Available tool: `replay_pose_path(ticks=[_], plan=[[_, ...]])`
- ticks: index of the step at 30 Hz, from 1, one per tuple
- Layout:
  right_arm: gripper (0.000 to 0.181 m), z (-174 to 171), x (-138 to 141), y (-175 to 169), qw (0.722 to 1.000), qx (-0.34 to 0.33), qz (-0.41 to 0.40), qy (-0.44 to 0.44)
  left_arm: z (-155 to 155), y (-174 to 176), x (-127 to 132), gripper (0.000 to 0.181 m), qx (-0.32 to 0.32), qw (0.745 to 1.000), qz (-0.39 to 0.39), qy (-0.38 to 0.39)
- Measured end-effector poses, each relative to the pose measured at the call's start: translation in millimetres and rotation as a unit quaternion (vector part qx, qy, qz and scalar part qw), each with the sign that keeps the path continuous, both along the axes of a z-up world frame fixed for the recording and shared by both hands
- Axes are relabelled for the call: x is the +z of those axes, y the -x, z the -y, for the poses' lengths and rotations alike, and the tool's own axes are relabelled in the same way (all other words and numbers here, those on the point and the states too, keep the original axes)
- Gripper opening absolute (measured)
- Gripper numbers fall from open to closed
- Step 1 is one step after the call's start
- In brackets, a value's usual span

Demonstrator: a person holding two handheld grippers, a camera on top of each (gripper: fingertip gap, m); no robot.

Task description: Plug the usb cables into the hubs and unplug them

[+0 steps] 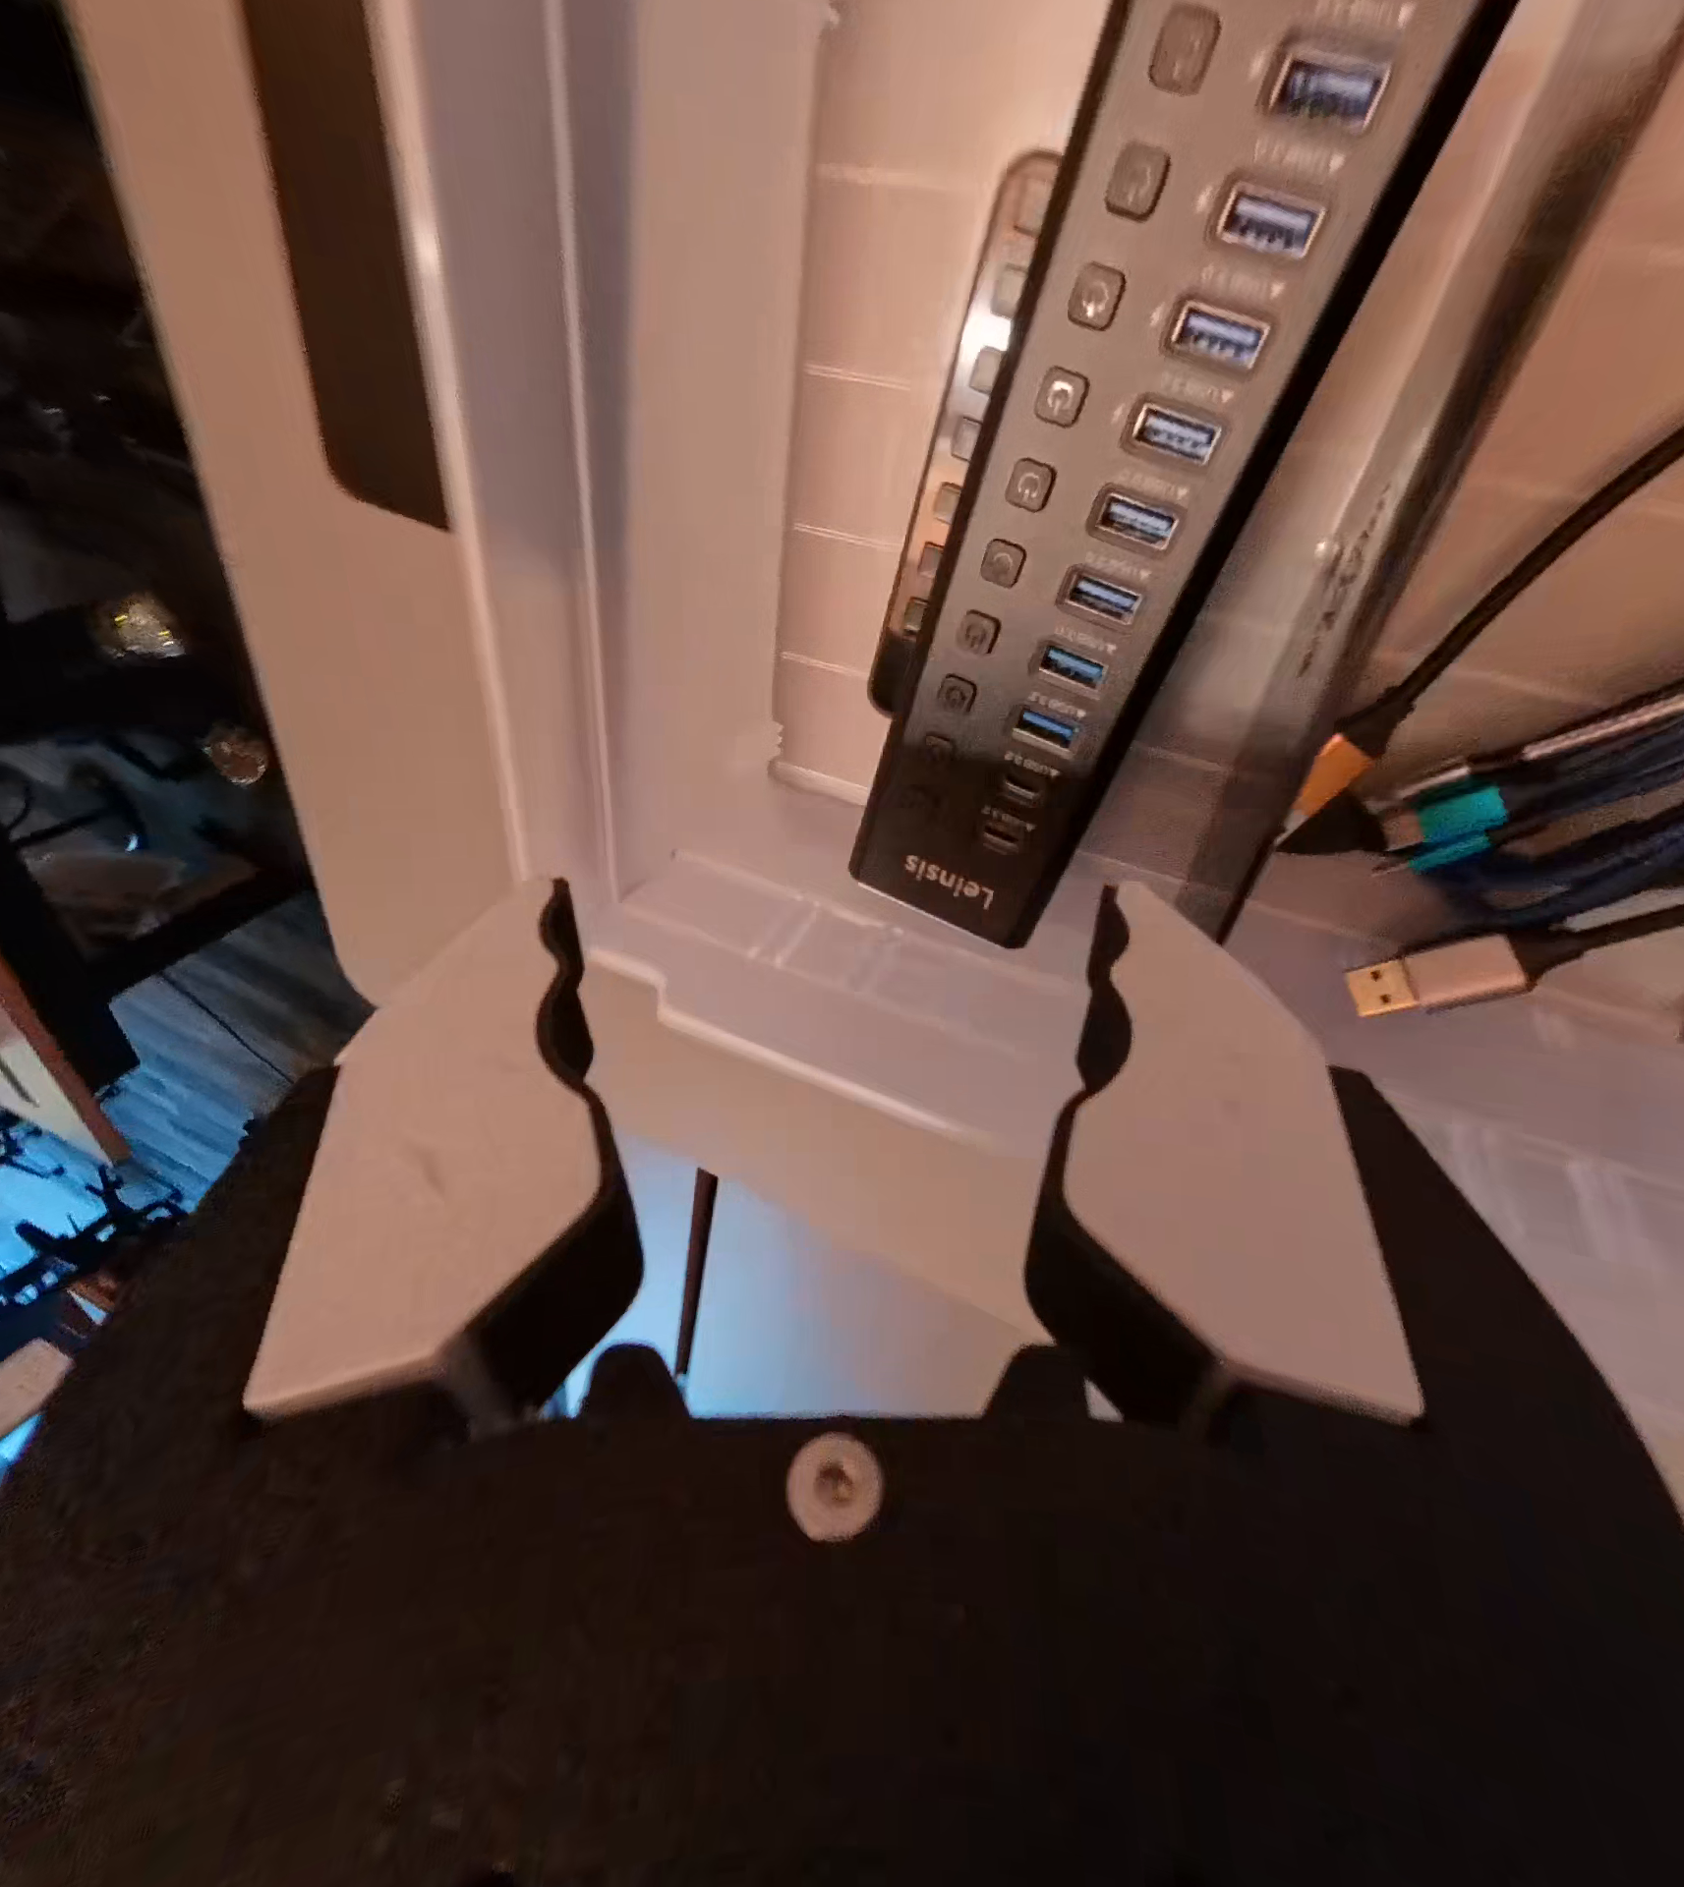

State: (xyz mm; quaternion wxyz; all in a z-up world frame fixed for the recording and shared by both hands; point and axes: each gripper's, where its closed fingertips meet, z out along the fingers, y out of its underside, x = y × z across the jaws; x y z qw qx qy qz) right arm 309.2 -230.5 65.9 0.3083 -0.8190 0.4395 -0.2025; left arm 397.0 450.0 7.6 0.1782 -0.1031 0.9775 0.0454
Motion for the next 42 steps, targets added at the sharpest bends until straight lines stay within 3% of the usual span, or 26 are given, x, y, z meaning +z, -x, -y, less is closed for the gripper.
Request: replay_pose_path(ticks=[1, 7, 9, 13, 17, 20, 25, 29, 31, 36, 39, 40, 41, 42], plan=[[0.094, -21.2, 0.8, 14.6, 1.0, 0.019, 0.009, -0.019, 0.8, 0.3, -8.5, 0.093, -0.014, 0.999, -0.03, -0.014], [0.095, -105.4, -32.3, 97.8, 0.996, 0.072, -0.006, -0.046, 1.1, 3.1, -49.4, 0.091, -0.075, 0.985, -0.132, -0.079], [0.095, -121.3, -47.3, 118.3, 0.996, 0.07, -0.022, -0.05, 2.4, 5.5, -59.7, 0.08, -0.095, 0.981, -0.145, -0.09], [0.108, -132.8, -62.4, 130.1, 0.998, 0.021, -0.025, -0.052, 0.1, 6.6, -74.5, 0.061, -0.105, 0.98, -0.135, -0.1], [0.103, -145.2, -44.4, 124.5, 0.998, 0.022, -0.001, -0.059, -0.4, 2.1, -70.2, 0.06, -0.078, 0.989, -0.088, -0.086], [0.098, -159.8, -14.9, 108.9, 0.995, 0.035, 0.056, -0.078, 4.5, -2.7, -47.0, 0.059, -0.074, 0.994, -0.024, -0.073], [0.097, -202.0, 1.8, 97.2, 0.988, 0.086, 0.066, -0.109, 27.4, -0.6, 33.8, 0.059, -0.102, 0.981, 0.133, -0.097], [0.093, -252.0, 13.5, 89.3, 0.978, 0.159, 0.101, -0.086, 58.7, 25.0, 101.0, 0.059, -0.135, 0.956, 0.231, -0.117], [0.093, -275.6, 25.5, 79.1, 0.969, 0.187, 0.151, -0.051, 86.4, 46.8, 124.4, 0.059, -0.157, 0.949, 0.26, -0.086], [0.098, -328.6, 55.4, 53.5, 0.914, 0.242, 0.323, 0.045, 175.5, 112.8, 142.6, 0.059, -0.229, 0.928, 0.293, 0.004], [0.102, -338.1, 42.3, 48.8, 0.889, 0.262, 0.36, 0.108, 225.3, 143.6, 140.6, 0.059, -0.277, 0.899, 0.338, 0.03], [0.102, -341.5, 35.5, 56.1, 0.891, 0.282, 0.348, 0.074, 239.1, 151.8, 139.6, 0.059, -0.295, 0.885, 0.358, 0.032], [0.091, -342.6, 32.4, 64.8, 0.9, 0.292, 0.323, 0.008, 251.4, 158.9, 139.3, 0.059, -0.312, 0.869, 0.382, 0.034], [0.093, -340.4, 31.4, 72.3, 0.91, 0.291, 0.286, -0.074, 261.4, 165.6, 137.4, 0.059, -0.325, 0.856, 0.4, 0.036]])
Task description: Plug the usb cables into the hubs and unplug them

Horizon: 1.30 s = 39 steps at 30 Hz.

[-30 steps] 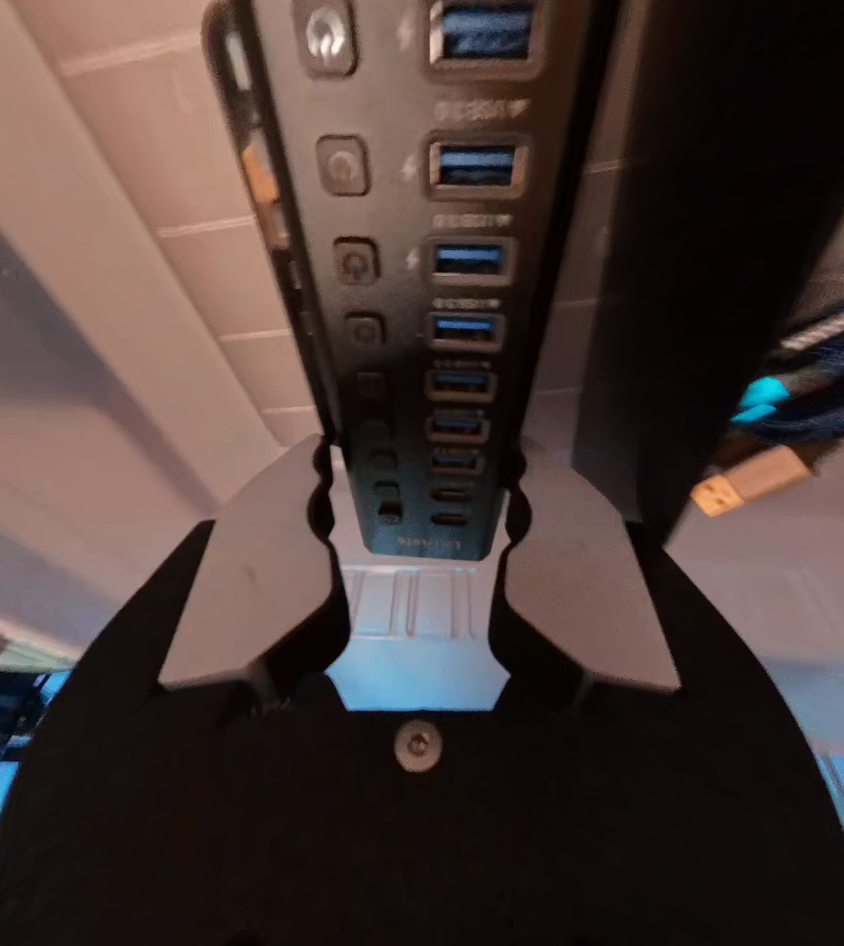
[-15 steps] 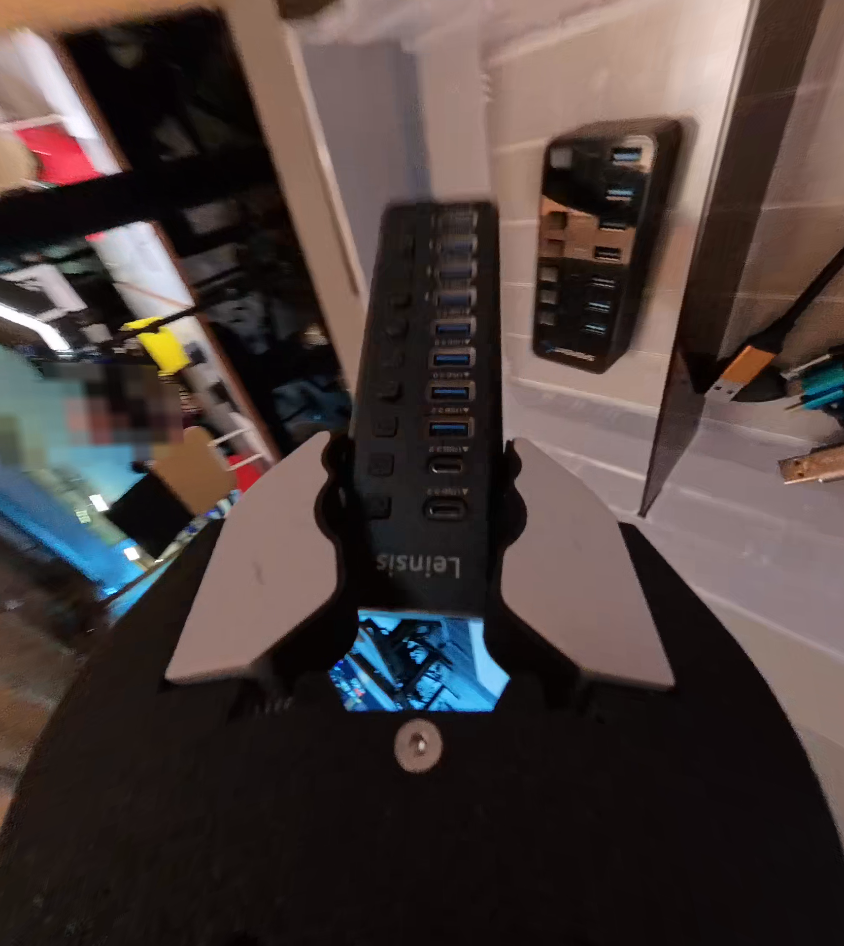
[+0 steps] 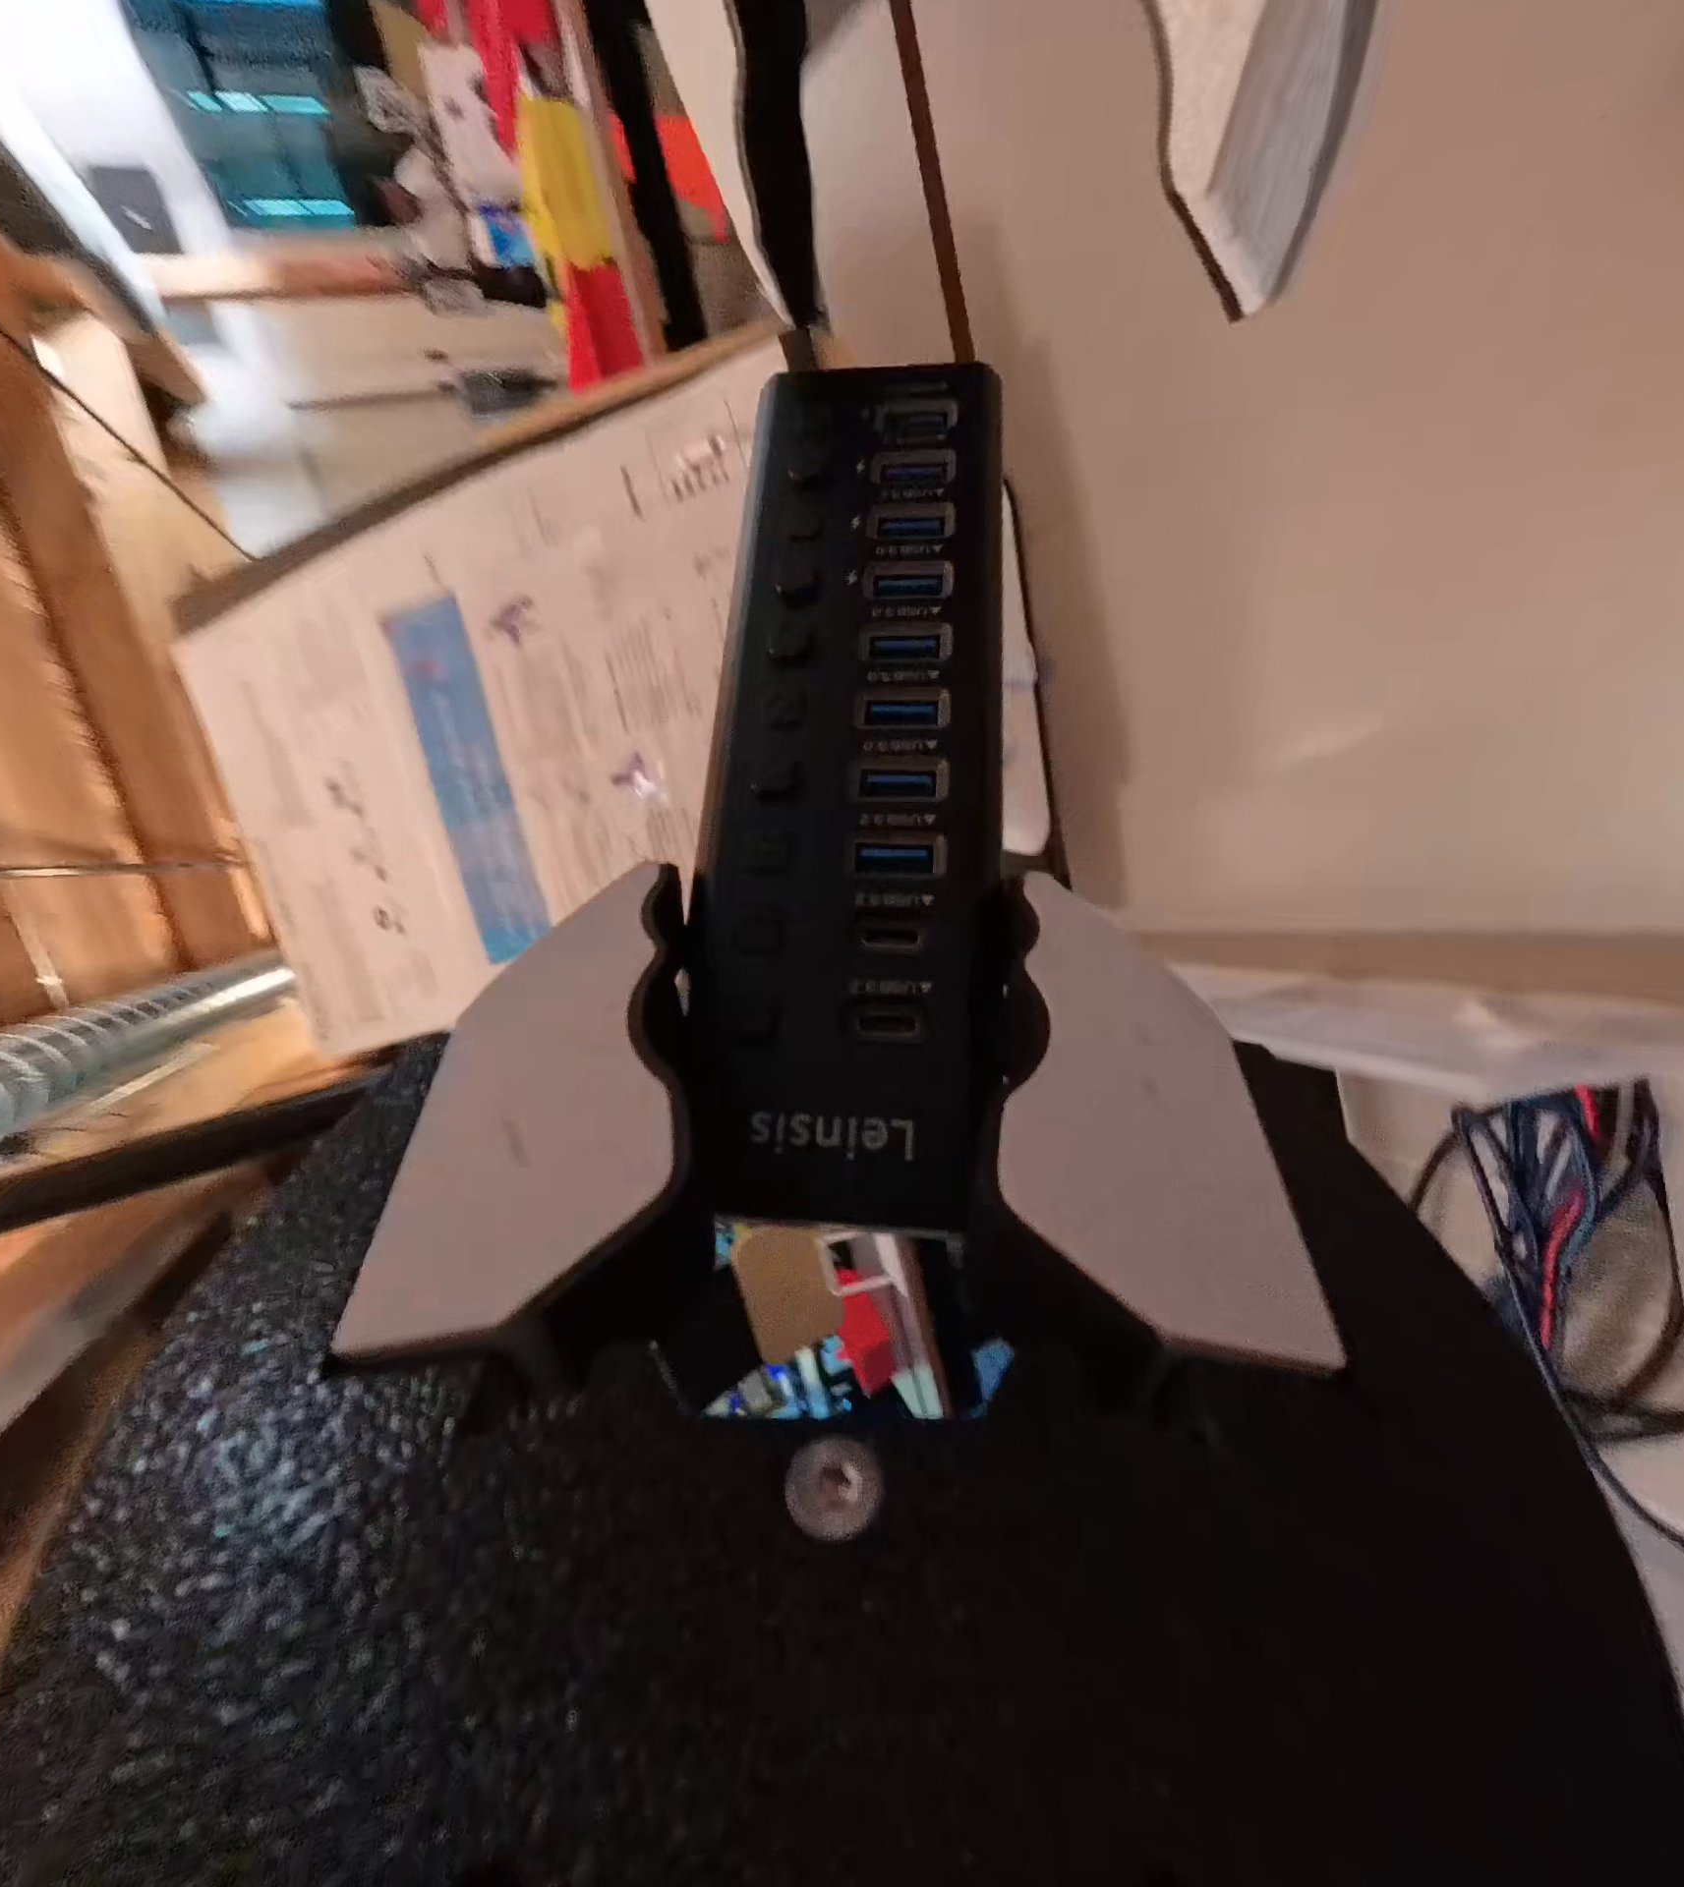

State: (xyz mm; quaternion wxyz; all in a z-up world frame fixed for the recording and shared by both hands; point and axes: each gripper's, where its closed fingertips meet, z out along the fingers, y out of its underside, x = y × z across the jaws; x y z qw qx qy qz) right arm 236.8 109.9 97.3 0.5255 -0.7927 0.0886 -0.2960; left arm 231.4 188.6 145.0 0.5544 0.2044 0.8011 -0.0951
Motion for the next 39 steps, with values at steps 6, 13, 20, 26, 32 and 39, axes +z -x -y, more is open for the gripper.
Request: replay_pose_path(ticks=[6, 13, 20, 26, 32, 39], plan=[[0.083, 35.3, 10.8, 44.6, 0.883, 0.202, -0.321, -0.277, 48.6, 38.4, -11.1, 0.058, -0.119, 0.991, 0.019, 0.057], [0.033, 36.5, 17.8, 79.7, 0.866, 0.294, -0.305, -0.264, 79.3, 56.5, -22.9, 0.058, -0.191, 0.976, -0.018, 0.102], [0.031, 40.0, 21.5, 77.0, 0.873, 0.258, -0.315, -0.27, 75.8, 45.1, -12.3, 0.065, -0.176, 0.961, -0.02, 0.213], [0.031, 55.9, 45.0, 54.8, 0.85, 0.19, -0.318, -0.374, 34.6, 19.9, -2.3, 0.095, 0.042, 0.786, -0.212, 0.58], [0.031, 55.6, 37.3, 47.9, 0.945, 0.072, -0.149, -0.282, 89.1, 40.1, -28.1, 0.11, 0.094, 0.294, -0.566, 0.764], [0.032, 37.2, 2.8, 67.9, 0.994, 0.034, -0.019, -0.107, 114.5, 29.9, -35.3, 0.098, 0.088, 0.086, -0.655, 0.746]])
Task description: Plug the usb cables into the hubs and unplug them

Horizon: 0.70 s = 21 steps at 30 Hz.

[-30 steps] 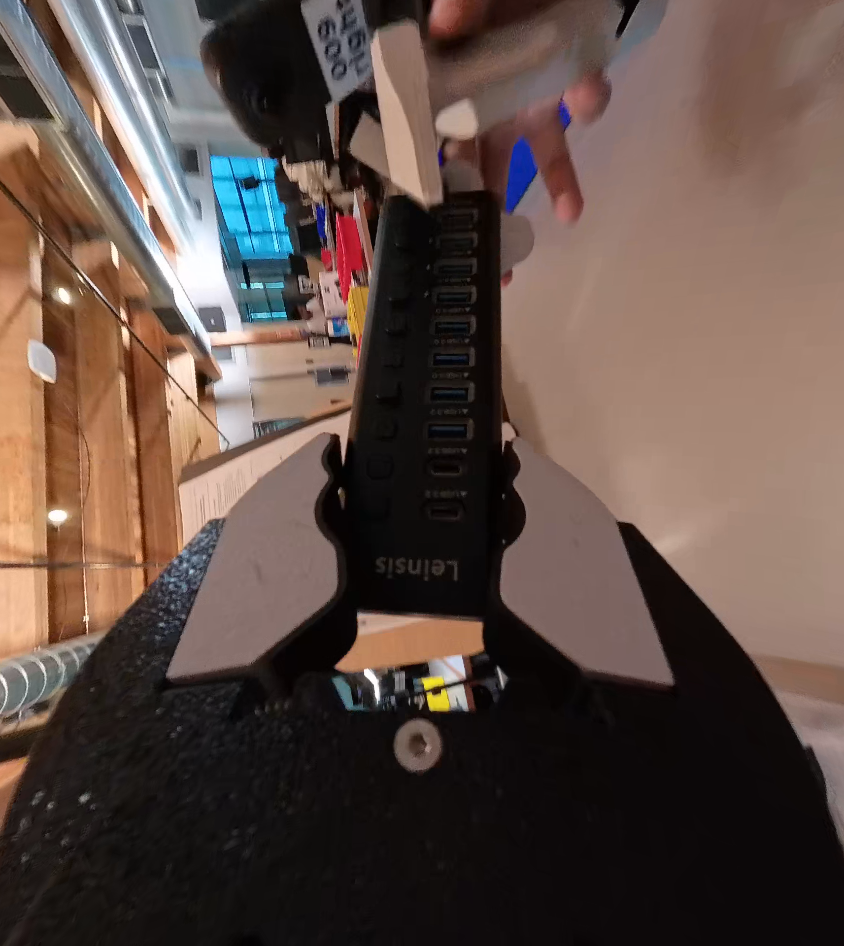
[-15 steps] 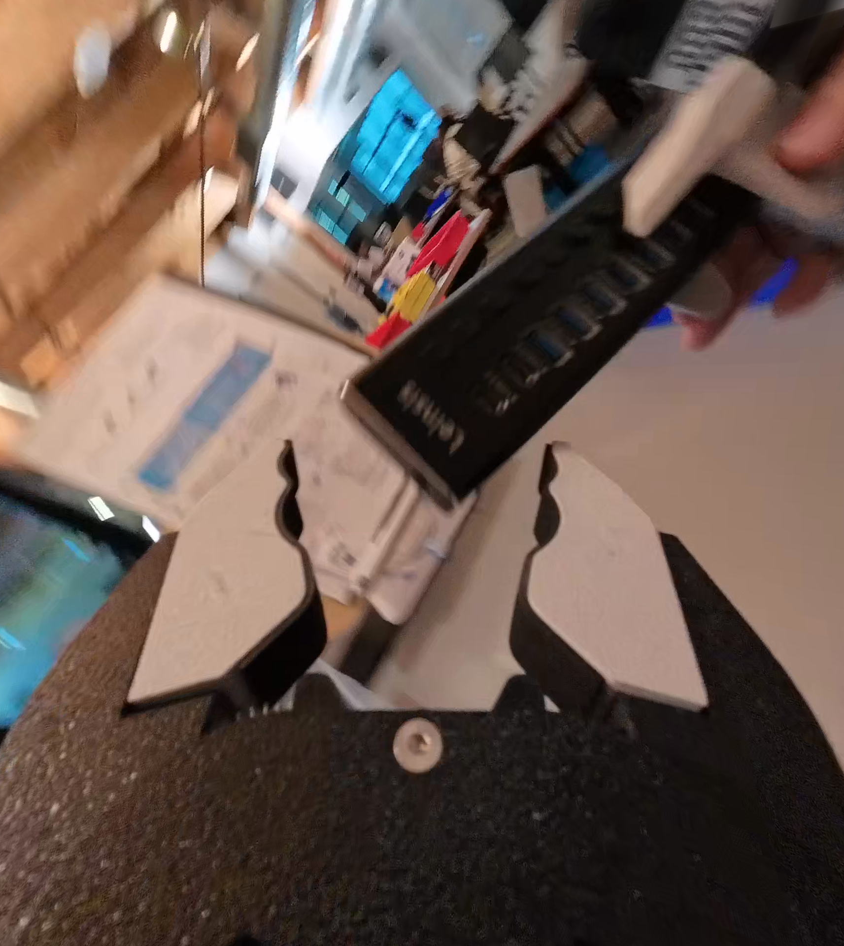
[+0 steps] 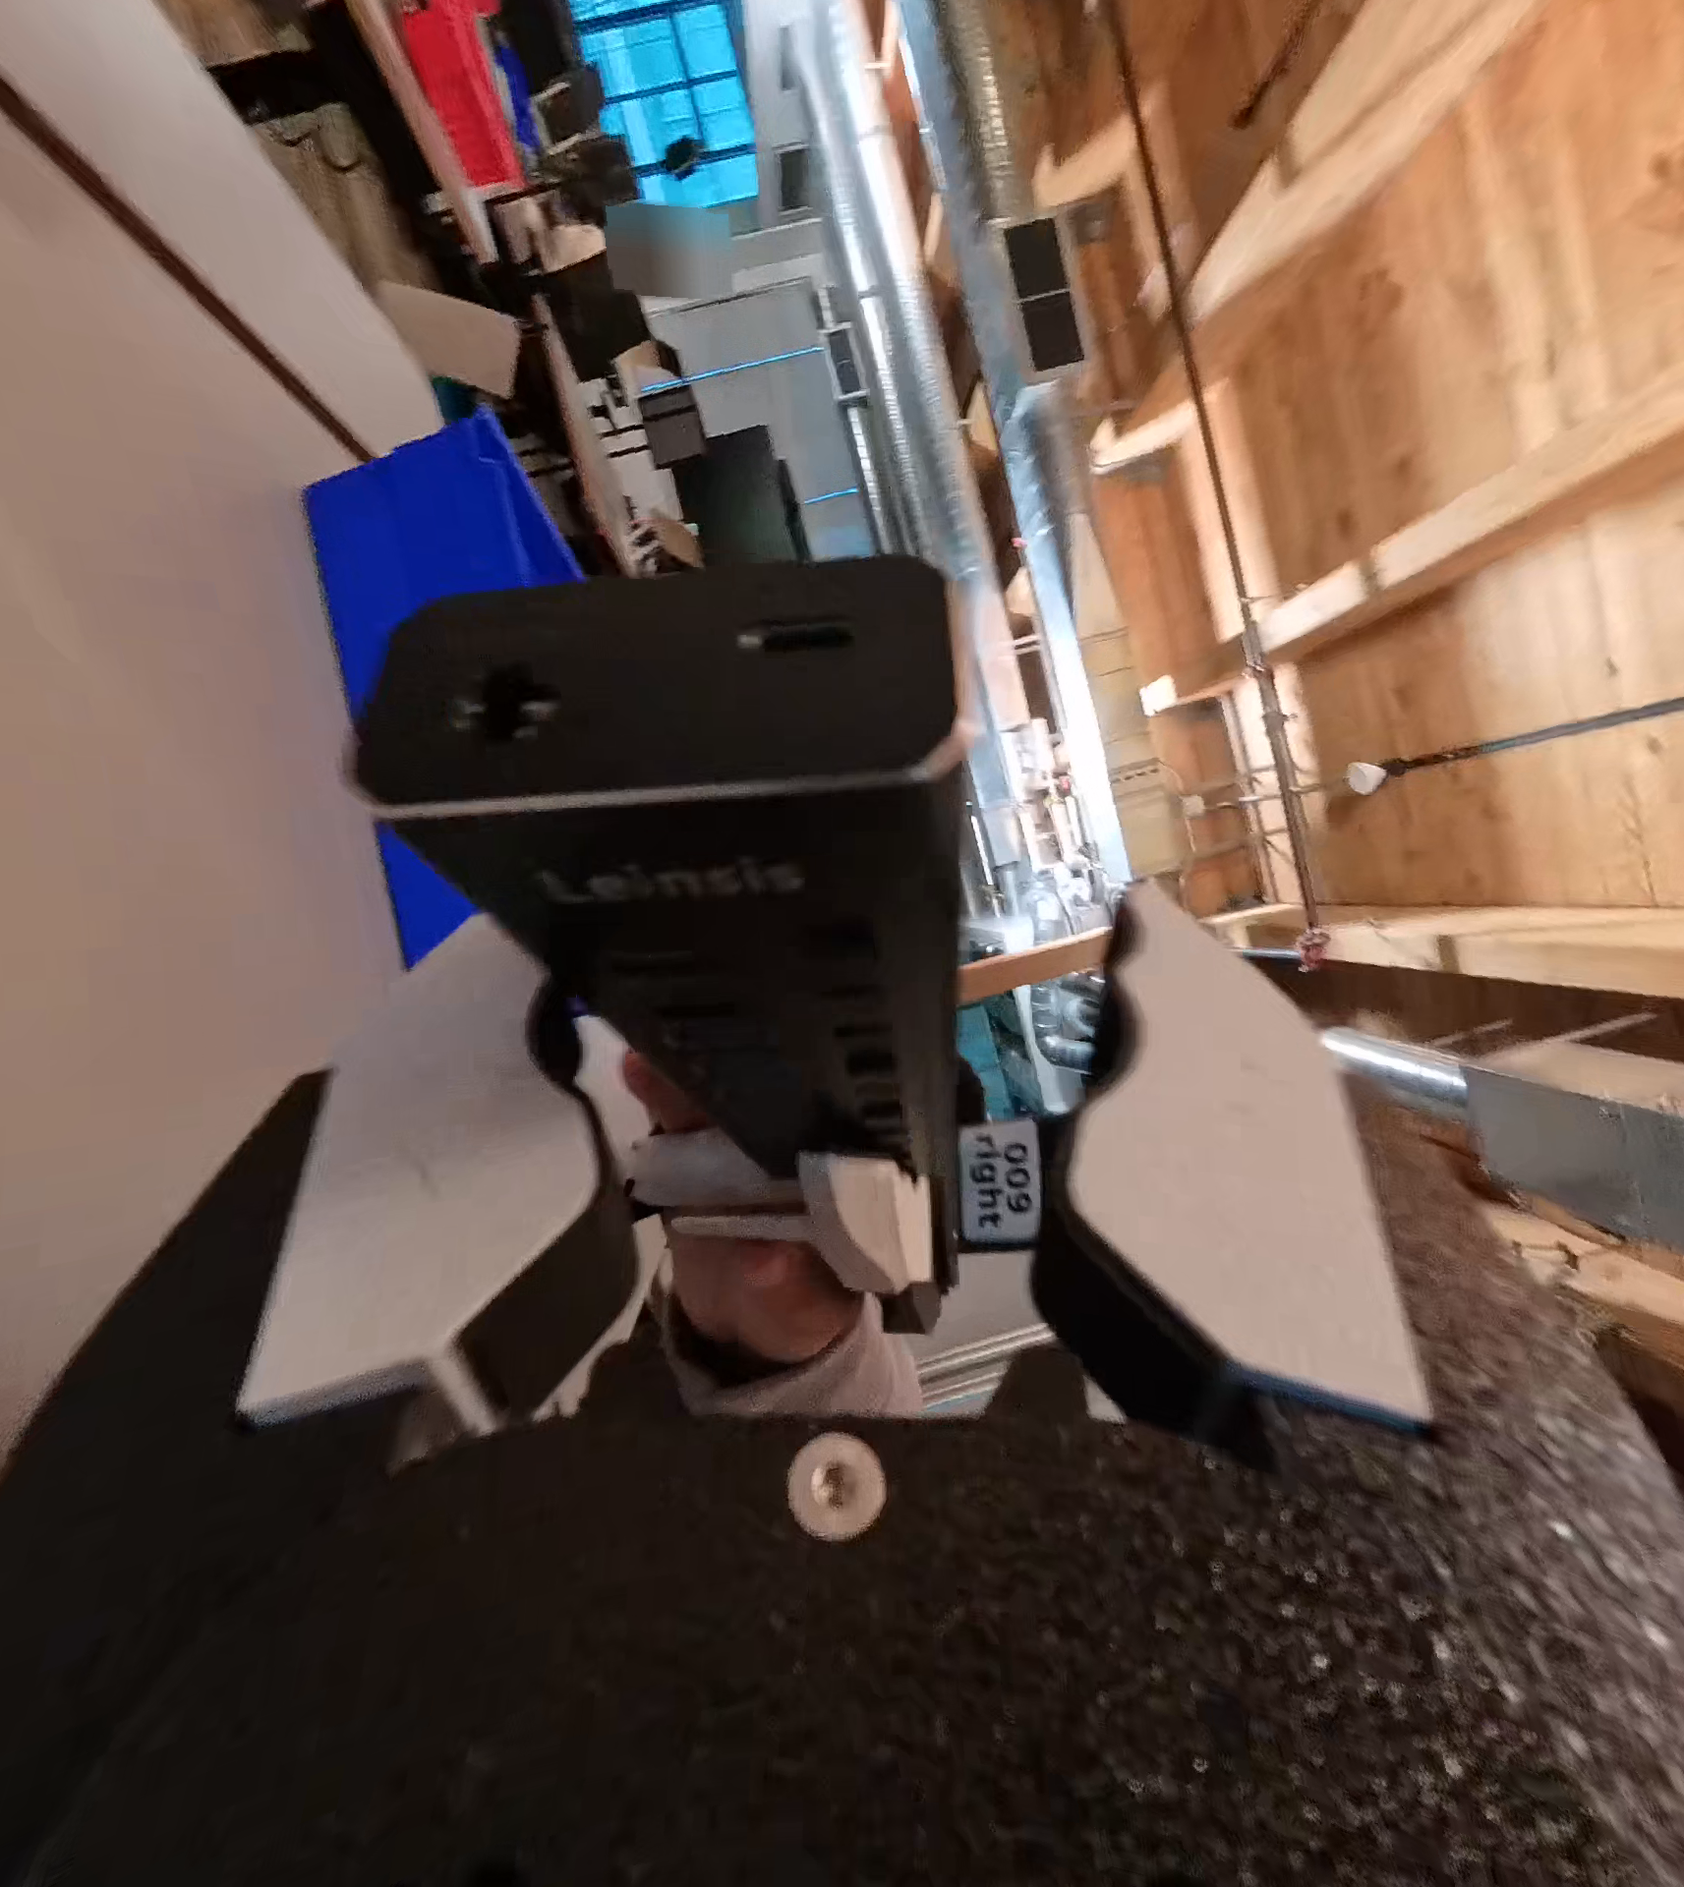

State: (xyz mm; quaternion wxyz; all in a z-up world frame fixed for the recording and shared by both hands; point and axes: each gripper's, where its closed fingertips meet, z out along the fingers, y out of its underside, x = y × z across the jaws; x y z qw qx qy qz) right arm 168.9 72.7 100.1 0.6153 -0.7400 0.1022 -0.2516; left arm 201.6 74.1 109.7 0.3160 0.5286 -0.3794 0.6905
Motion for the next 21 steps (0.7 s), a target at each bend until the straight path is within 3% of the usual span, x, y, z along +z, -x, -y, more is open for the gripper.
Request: replay_pose_path(ticks=[1, 4, 7, 9, 12, 15, 20, 21], plan=[[0.032, 0.5, -1.1, 1.8, 1.0, -0.004, 0.013, 0.005, 0.1, -0.4, -6.9, 0.07, -0.002, 1.0, -0.006, -0.005], [0.032, 3.5, -9.3, 1.7, 1.0, -0.01, 0.011, 0.027, 3.8, 2.2, -13.0, 0.069, -0.031, 1.0, -0.004, 0.005], [0.037, 7.0, -20.9, 5.4, 0.997, 0.0, 0.014, 0.082, 5.1, 2.4, -8.2, 0.069, -0.047, 0.996, 0.057, -0.046], [0.062, 10.0, -28.6, 7.5, 0.995, 0.011, -0.051, 0.09, 4.1, 1.7, 3.5, 0.067, -0.054, 0.985, 0.131, -0.095], [0.104, 8.4, -36.6, 18.7, 0.977, 0.059, -0.199, 0.054, 6.4, 4.5, 16.6, 0.067, -0.082, 0.944, 0.256, -0.19], [0.096, -9.3, -26.0, 33.0, 0.947, 0.141, -0.287, -0.035, 15.8, 11.6, 23.2, 0.067, -0.124, 0.9, 0.342, -0.24], [0.104, -25.6, -25.7, 24.0, 0.944, 0.147, -0.292, -0.042, 33.0, 31.5, 13.0, 0.067, -0.198, 0.826, 0.435, -0.297], [0.099, -27.1, -21.5, 23.5, 0.942, 0.156, -0.294, -0.051, 35.9, 35.7, 8.2, 0.067, -0.212, 0.816, 0.443, -0.306]])
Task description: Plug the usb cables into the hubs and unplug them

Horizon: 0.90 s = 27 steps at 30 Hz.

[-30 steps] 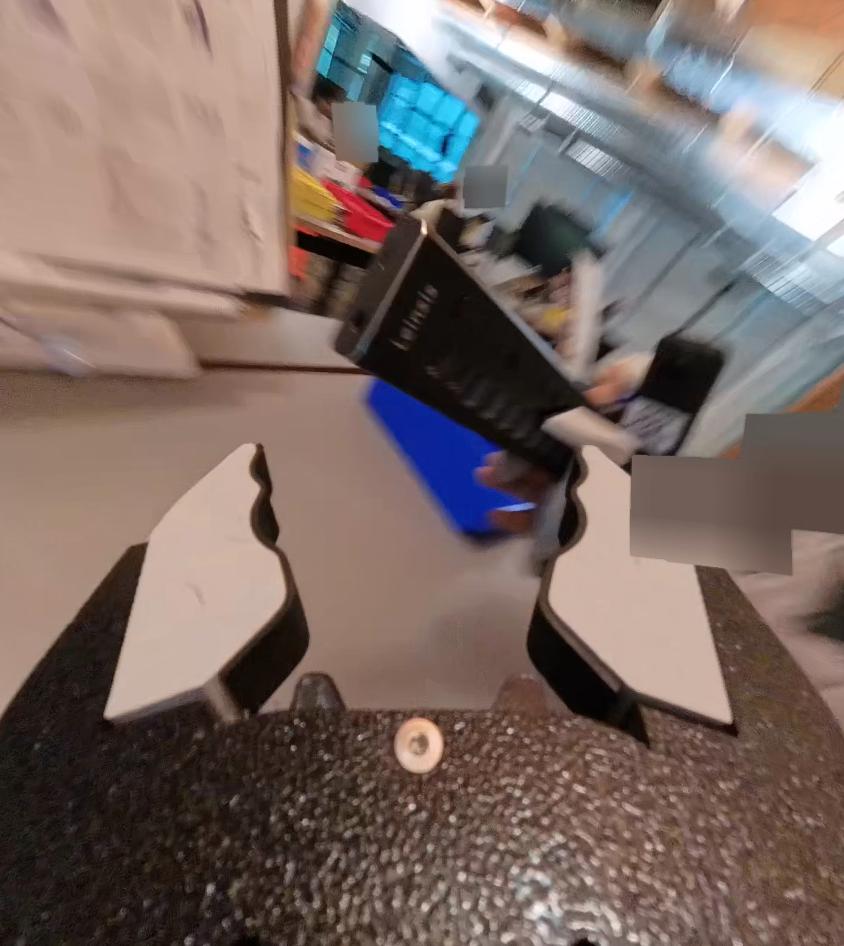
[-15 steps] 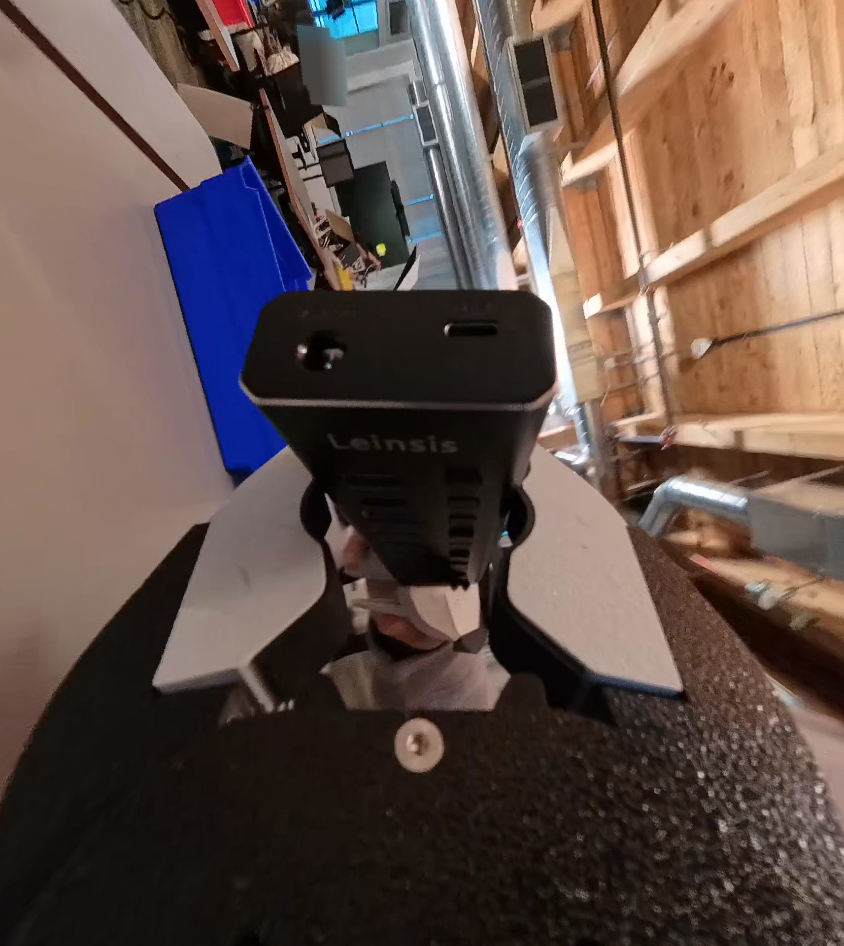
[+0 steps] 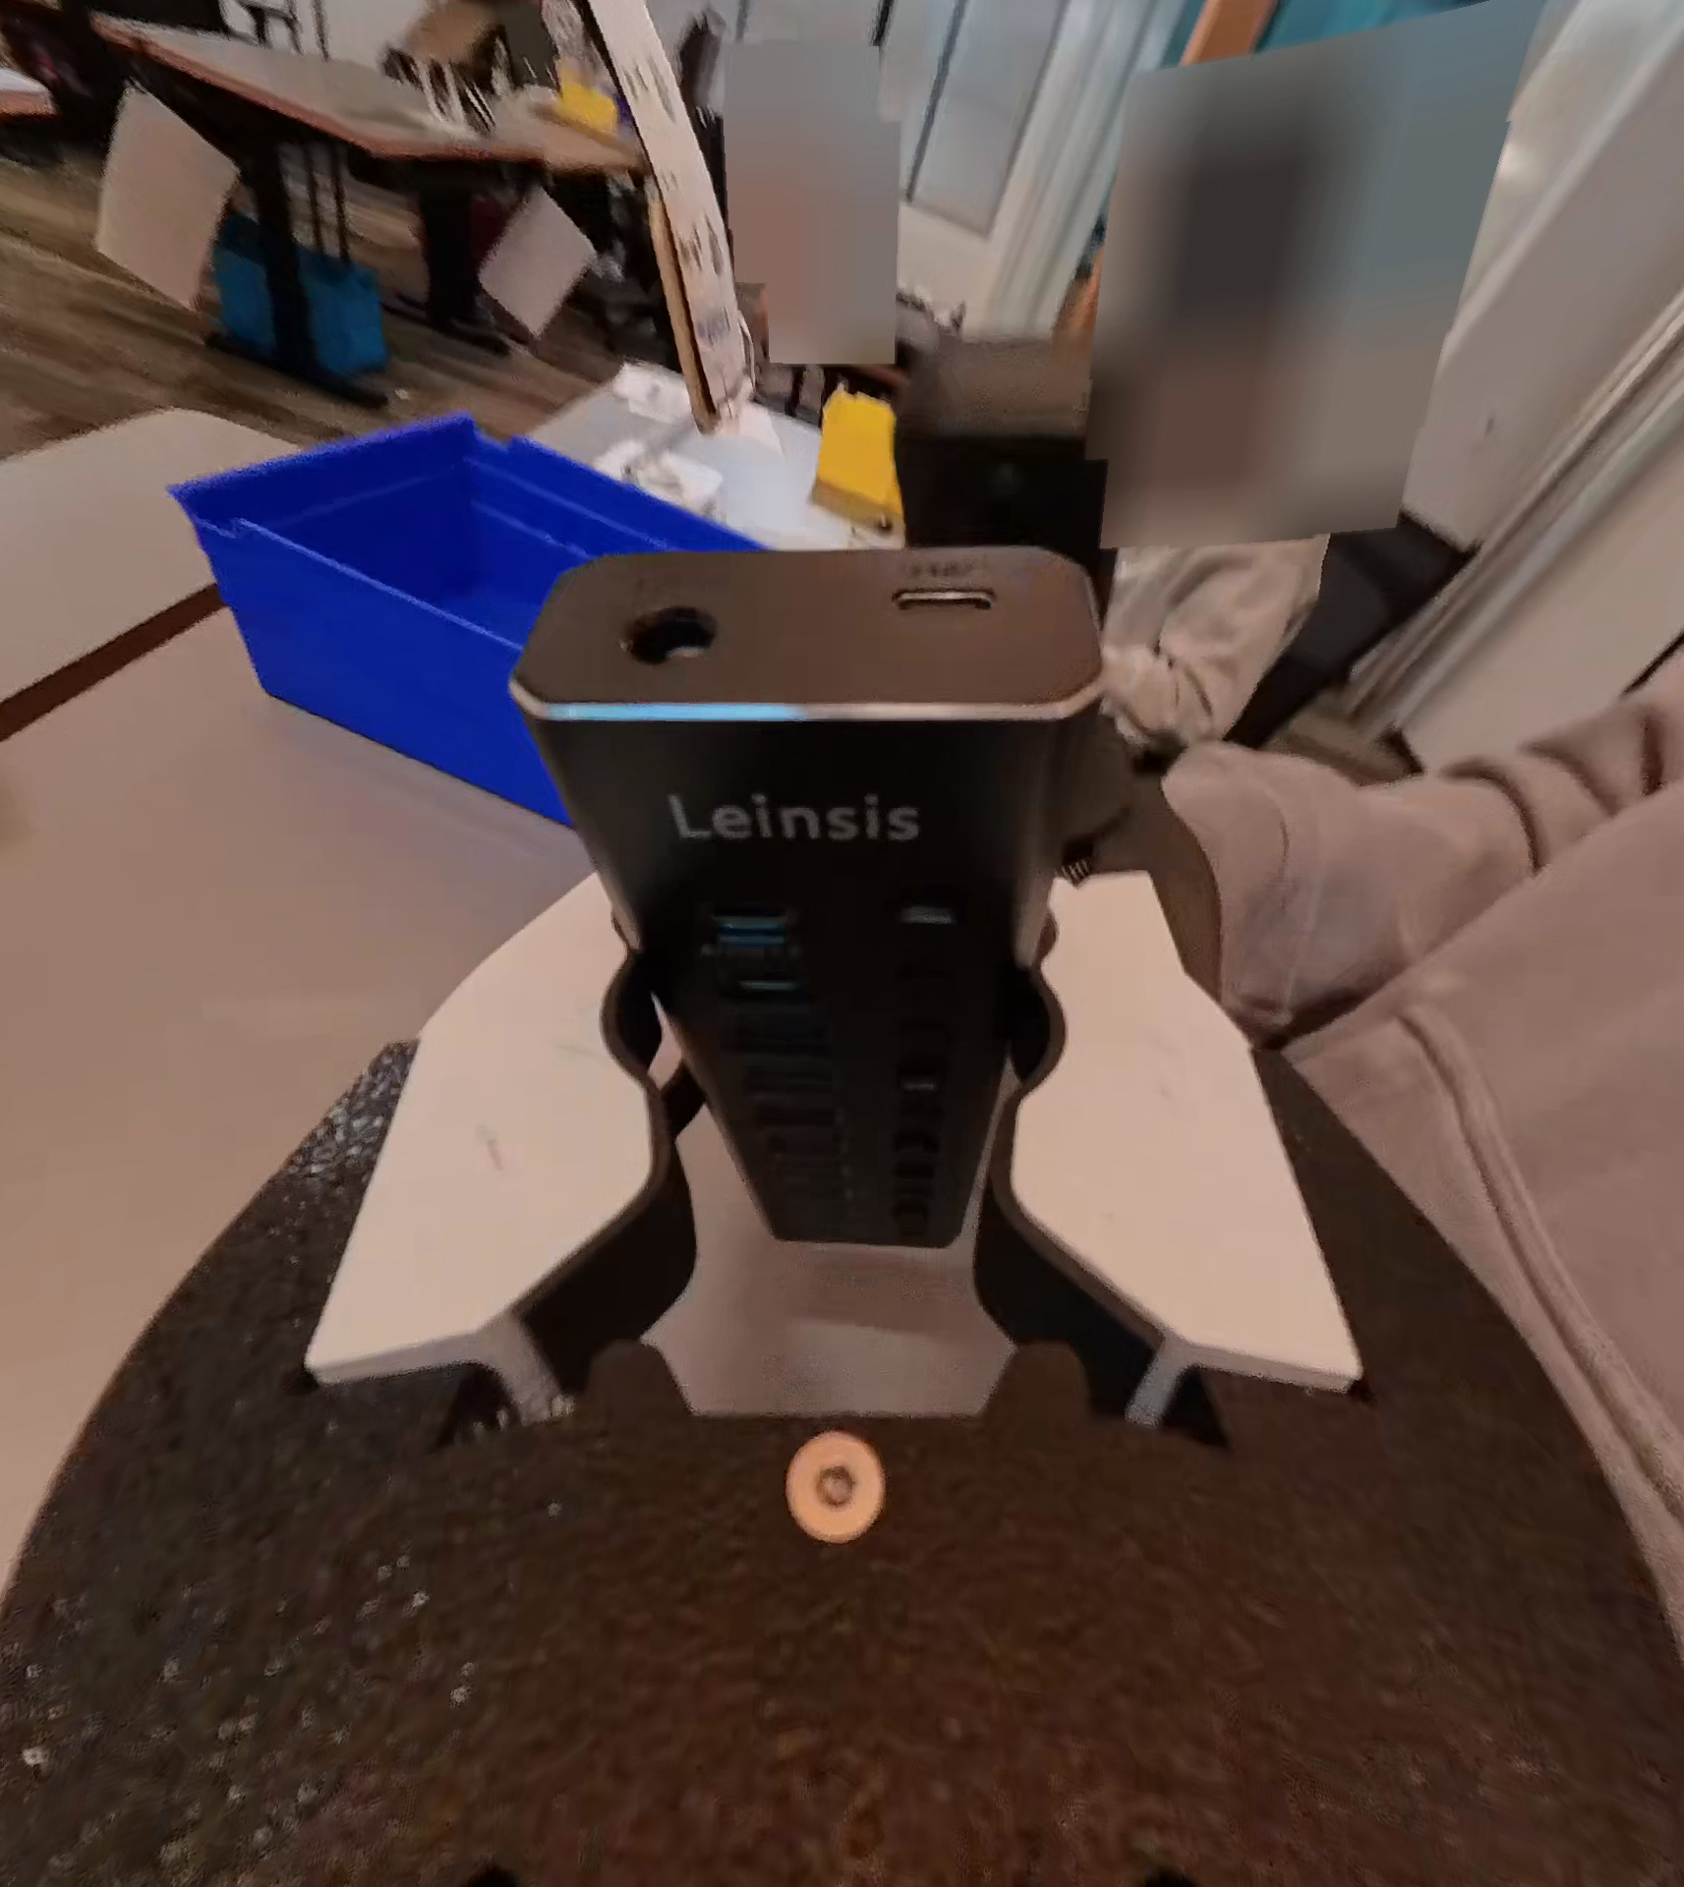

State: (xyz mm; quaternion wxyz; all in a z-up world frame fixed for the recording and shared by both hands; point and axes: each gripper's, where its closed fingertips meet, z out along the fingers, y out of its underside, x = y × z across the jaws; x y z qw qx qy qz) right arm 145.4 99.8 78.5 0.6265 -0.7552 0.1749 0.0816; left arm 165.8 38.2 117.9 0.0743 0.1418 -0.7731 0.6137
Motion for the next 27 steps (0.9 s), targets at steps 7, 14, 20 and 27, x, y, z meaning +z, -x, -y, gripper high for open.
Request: replay_pose_path(ticks=[7, 14, 20, 27], plan=[[0.063, 0.7, -17.9, 7.9, 0.997, 0.046, 0.044, 0.038, 3.0, 16.0, -13.7, 0.068, -0.036, 0.998, 0.051, -0.029], [0.063, 12.4, -16.3, -1.8, 0.996, -0.002, 0.088, 0.033, -17.6, 6.8, 16.8, 0.075, -0.002, 0.994, 0.083, -0.073], [0.063, 7.7, -30.1, 0.9, 0.989, 0.014, 0.115, 0.094, -12.5, 12.9, 8.8, 0.063, -0.028, 0.984, 0.097, -0.146], [0.064, 11.0, -36.4, -1.7, 0.989, -0.003, 0.107, 0.098, -9.3, 14.9, 0.4, 0.061, -0.036, 0.977, 0.118, -0.172]])
